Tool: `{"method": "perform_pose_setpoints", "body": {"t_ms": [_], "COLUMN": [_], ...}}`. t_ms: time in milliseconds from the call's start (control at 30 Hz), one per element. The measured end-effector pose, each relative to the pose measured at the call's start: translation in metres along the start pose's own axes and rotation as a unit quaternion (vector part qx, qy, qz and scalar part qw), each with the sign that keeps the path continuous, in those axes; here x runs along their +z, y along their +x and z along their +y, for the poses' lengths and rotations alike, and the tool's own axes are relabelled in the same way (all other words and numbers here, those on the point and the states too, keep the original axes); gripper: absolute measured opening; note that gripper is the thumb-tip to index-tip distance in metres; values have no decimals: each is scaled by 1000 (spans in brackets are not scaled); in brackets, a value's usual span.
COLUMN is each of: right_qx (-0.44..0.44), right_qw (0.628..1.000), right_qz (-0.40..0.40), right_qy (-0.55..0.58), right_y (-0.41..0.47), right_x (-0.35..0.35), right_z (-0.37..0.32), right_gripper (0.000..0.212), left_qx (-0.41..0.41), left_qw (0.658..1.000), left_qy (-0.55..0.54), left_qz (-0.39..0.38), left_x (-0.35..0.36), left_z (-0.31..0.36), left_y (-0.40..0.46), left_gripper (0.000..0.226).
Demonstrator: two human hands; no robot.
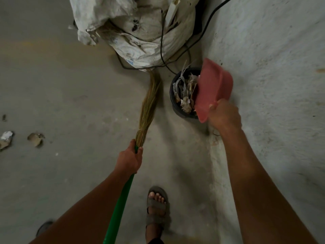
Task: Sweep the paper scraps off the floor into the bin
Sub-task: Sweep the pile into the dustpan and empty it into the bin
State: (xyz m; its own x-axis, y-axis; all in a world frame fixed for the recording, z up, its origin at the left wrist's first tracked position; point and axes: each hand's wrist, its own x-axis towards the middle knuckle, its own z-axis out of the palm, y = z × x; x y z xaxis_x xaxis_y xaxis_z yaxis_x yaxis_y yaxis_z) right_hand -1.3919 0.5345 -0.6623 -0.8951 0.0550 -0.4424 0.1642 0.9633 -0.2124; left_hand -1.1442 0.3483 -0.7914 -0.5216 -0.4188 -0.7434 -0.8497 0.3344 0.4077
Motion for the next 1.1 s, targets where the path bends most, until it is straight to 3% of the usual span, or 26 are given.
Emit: {"method": "perform_pose_setpoints", "body": {"t_ms": [300, 633, 900, 1100], "right_qx": [1, 7, -79, -80], "right_qw": [998, 997, 985, 982], "right_qz": [8, 36, 26, 32], "right_qy": [64, -61, -152, -165], "right_y": [-21, 6, -10, -10], "right_x": [-16, 15, 39, 55], "right_z": [16, -12, -42, -46], "right_gripper": [36, 34, 32, 30], "left_qx": [-3, 3, 6, 5], "left_qw": [1000, 1000, 1000, 1000], "left_qy": [11, 16, 21, 18], "left_qz": [-6, -10, -9, -18], "left_x": [-11, -6, -2, 1], "left_z": [-3, 2, -1, 0], "left_y": [4, 4, 10, 10], "left_gripper": [65, 63, 65, 66]}}
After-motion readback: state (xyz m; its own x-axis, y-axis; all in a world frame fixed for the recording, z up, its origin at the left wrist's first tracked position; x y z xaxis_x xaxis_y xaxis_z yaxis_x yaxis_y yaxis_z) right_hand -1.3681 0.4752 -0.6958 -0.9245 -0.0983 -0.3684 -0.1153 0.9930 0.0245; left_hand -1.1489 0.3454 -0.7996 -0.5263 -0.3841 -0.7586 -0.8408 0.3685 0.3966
